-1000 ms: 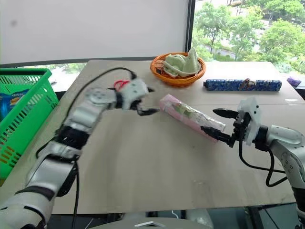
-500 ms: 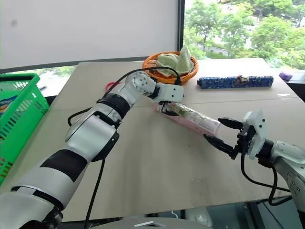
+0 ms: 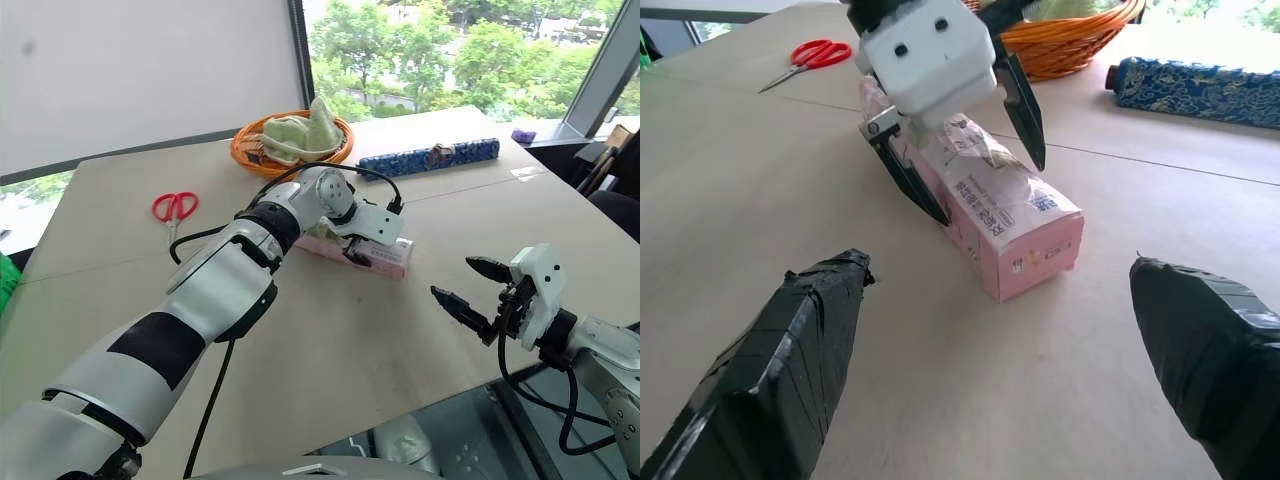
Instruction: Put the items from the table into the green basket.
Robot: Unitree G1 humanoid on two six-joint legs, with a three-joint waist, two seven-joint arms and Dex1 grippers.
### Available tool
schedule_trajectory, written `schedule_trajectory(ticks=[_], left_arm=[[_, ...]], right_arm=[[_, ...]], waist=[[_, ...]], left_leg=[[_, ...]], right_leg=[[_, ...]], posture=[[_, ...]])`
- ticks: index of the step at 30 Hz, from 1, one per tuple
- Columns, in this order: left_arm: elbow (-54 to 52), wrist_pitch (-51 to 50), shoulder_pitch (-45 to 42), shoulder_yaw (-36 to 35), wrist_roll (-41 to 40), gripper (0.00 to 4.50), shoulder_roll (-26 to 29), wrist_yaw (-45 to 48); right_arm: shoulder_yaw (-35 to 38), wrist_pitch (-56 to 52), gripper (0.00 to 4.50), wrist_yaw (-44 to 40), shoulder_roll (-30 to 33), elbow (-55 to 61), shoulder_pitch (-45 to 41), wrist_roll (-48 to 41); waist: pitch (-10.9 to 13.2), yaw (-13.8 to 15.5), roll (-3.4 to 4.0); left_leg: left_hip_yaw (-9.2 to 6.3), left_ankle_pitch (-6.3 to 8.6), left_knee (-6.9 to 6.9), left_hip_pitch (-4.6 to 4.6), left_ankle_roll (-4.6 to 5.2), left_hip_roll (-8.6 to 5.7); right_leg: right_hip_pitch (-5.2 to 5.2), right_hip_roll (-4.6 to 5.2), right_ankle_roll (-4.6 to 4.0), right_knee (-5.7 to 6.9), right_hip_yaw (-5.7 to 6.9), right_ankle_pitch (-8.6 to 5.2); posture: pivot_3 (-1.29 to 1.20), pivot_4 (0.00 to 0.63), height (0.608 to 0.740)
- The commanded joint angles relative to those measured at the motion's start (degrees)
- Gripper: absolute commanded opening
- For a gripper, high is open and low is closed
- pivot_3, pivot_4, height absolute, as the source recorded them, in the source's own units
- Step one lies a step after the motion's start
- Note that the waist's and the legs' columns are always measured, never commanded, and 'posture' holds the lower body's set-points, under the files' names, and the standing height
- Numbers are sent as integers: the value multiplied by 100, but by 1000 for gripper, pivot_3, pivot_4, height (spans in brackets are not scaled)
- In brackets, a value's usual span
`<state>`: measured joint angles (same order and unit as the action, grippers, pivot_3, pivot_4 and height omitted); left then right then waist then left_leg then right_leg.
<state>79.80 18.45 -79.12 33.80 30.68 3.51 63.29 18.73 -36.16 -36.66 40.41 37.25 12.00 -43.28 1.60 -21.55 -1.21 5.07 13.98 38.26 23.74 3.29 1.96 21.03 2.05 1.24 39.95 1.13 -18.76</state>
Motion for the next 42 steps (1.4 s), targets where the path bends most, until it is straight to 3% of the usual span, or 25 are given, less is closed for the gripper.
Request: schedule_trajectory(ticks=[1,2,3,7,11,12,15,17,22,27,34,40,42], left_arm=[[-2,-301,21,127,310,4428,10,-78],[8,-363,45,141,360,4428,22,19],[10,-419,63,89,341,3808,22,75],[-12,-659,97,-311,71,2321,-39,313],[-55,-550,86,-435,124,711,14,-194],[-69,-475,53,-528,48,577,35,-178],[-115,-333,-148,-884,-242,577,157,-4],[-148,-309,-382,-1018,-258,577,305,-404],[-189,-52,-1092,-703,323,577,1199,-1337],[-183,-114,-1672,-359,912,577,2888,-1723],[-228,-422,-1555,-225,1260,577,4708,-1819],[-503,-887,-1006,-706,900,577,5729,-1717],[-645,-999,-756,-818,815,577,5928,-1666]], right_arm=[[172,-16,4500,76,50,197,-105,-108],[168,-25,4500,95,55,215,-119,-121],[164,-45,4500,121,60,234,-144,-143],[154,-90,4500,168,60,237,-208,-179],[39,-101,4500,156,49,217,-338,-179],[14,-111,4500,127,51,210,-379,-210],[-69,-136,4500,46,84,172,-512,-252],[-129,-138,4500,-16,96,139,-661,-301],[-455,4,4500,-115,-67,-75,-1309,-294],[-1040,302,4500,-379,-526,-318,-2059,-263],[-1428,469,4500,-752,-863,-807,-2872,-248],[-1753,558,4500,-1130,-1181,-1319,-3356,-198],[-1899,601,4500,-1251,-1247,-1466,-3492,-81]], waist=[[0,-129,0],[0,-151,0],[1,-180,0],[4,-336,0],[4,-305,0],[6,-286,-2],[15,-280,-5],[23,-273,-4],[72,-267,-11],[88,-238,-5],[112,470,-26],[127,1179,-65],[128,1463,-82]], left_leg=[[0,0,0,-1,0,0],[-1,0,0,-2,0,0],[0,0,0,-2,0,0],[-4,1,0,-14,0,0],[-12,2,-1,-28,1,-1],[-12,3,-1,-32,3,-3],[-14,4,-1,-30,4,-9],[-14,5,-1,-29,5,-10],[-14,4,-5,-19,5,-11],[-10,3,-29,-19,4,-10],[12,-7,-48,21,-11,-17],[21,-15,-37,57,-24,-16],[14,-12,4,121,-20,-14]], right_leg=[[-1,0,2,-1,1,-1],[-2,2,3,-1,1,-1],[-3,2,3,0,1,-1],[-18,5,6,-3,5,-2],[-40,10,9,-7,15,-2],[-45,13,12,-7,16,-1],[-44,20,20,-6,20,3],[-43,20,20,-6,20,4],[-27,18,21,0,17,5],[-5,8,20,1,1,5],[61,7,3,10,-32,15],[89,11,3,-3,-32,14],[139,13,2,17,-25,15]], posture=[[-502,0,740],[-502,0,740],[-506,0,740],[-499,0,740],[-480,0,740],[-480,0,740],[-453,0,740],[-427,0,740],[-382,0,740],[-280,0,740],[-151,0,740],[-70,0,740],[-44,0,740]])
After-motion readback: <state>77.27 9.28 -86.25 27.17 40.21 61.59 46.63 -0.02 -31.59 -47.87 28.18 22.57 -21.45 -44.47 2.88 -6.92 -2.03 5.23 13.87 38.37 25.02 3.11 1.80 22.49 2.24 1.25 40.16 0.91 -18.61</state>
